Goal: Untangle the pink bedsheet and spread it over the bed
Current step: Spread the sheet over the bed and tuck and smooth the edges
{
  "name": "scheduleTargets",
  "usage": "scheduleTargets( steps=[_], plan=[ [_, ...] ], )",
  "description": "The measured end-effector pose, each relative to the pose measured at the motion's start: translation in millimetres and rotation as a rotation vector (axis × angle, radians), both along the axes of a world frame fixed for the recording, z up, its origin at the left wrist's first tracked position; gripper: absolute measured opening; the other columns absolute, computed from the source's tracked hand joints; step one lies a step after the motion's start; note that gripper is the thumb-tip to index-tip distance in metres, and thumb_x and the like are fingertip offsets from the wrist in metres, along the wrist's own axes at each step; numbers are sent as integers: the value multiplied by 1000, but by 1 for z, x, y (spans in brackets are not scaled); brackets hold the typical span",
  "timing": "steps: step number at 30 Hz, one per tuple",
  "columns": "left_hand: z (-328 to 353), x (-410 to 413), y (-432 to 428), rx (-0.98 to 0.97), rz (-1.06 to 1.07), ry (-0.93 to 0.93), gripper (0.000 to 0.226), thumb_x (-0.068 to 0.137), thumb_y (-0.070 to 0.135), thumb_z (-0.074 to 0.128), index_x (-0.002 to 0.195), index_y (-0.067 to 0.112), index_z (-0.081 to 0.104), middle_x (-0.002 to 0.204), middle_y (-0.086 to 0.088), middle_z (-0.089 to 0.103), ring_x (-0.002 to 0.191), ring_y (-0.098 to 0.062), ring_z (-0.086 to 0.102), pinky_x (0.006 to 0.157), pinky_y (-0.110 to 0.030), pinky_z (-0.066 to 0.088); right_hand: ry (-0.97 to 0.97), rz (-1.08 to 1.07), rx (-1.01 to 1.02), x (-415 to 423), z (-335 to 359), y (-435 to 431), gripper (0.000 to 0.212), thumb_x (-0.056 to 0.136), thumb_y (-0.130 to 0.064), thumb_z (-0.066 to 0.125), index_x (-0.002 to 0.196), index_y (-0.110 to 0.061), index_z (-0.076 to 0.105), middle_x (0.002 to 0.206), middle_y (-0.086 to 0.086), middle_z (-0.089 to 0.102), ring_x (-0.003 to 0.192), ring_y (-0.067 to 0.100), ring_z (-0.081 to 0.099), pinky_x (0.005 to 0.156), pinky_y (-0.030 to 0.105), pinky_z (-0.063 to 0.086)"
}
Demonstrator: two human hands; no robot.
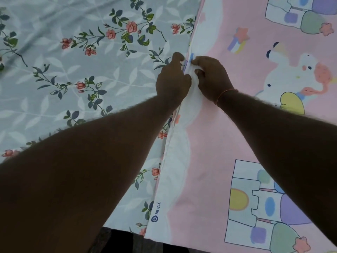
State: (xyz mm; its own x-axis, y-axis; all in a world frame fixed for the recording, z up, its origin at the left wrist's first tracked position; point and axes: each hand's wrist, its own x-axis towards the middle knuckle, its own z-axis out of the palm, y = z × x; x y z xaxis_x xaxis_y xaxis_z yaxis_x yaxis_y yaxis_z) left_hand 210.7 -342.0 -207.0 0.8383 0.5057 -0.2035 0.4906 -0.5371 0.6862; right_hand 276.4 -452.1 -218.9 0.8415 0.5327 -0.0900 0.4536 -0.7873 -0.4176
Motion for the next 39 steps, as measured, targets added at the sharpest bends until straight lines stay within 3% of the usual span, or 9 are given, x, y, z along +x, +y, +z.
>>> scheduleTargets(
  steps=[6,11,16,22,27,31,34,37,39],
  plan=[
    [0,8,2,-4,8,4,26,97,26,48,114,14,62,109,0,66,99,-16,61,80,-23,44,-35,8,21,2,-2,3,35,94,-12,44,126,-7,57,131,10,56,123,26,48,109,27,28],
    [3,13,1,37,-48,30,35,89,40,60,115,17,62,109,0,64,97,-15,60,78,-21,42,-43,65,32,3,-2,-1,34,91,-7,44,122,-4,58,126,14,58,119,30,48,104,26,29],
    [-1,14,-2,130,-94,8,42,89,39,61,126,22,52,121,-2,57,107,-16,54,90,-23,42,-38,69,39,5,-4,-4,34,93,-9,43,124,-7,58,128,11,58,120,28,48,106,26,30],
    [3,28,7,49,-107,116,39,85,36,67,115,11,62,113,-2,63,103,-17,59,83,-23,44,-68,69,47,4,-7,-3,33,90,-5,42,118,-6,60,124,12,59,118,28,48,103,25,30],
    [14,42,11,-26,-151,236,54,83,34,68,125,5,48,121,-10,57,110,-25,56,90,-30,49,-98,48,60,13,1,1,34,92,-10,39,117,-8,62,119,13,61,112,31,50,97,28,34],
    [18,41,15,-149,-128,265,58,79,36,71,124,6,50,111,-7,58,101,-21,58,84,-29,52,-122,-38,-60,31,-2,10,45,97,-20,38,141,-12,41,150,13,36,141,30,28,117,37,21],
    [15,23,15,-223,-28,179,43,79,38,68,104,4,63,92,-8,65,84,-22,66,76,-32,56,-93,-8,-219,31,-10,16,54,99,-32,28,151,-17,19,159,13,11,148,31,7,119,47,8],
    [12,-12,12,-391,-36,206,17,77,24,73,78,11,62,84,-13,69,69,-20,65,59,-26,52,-125,81,-270,10,-16,16,60,98,-39,24,152,-14,14,160,13,9,148,30,6,118,50,7],
    [8,-37,9,-385,-27,253,19,72,18,75,84,14,61,86,-8,68,72,-19,64,64,-30,53,-121,139,-258,-10,-17,13,63,98,-43,25,151,-11,16,160,12,12,148,28,8,118,48,7]
  ],
)
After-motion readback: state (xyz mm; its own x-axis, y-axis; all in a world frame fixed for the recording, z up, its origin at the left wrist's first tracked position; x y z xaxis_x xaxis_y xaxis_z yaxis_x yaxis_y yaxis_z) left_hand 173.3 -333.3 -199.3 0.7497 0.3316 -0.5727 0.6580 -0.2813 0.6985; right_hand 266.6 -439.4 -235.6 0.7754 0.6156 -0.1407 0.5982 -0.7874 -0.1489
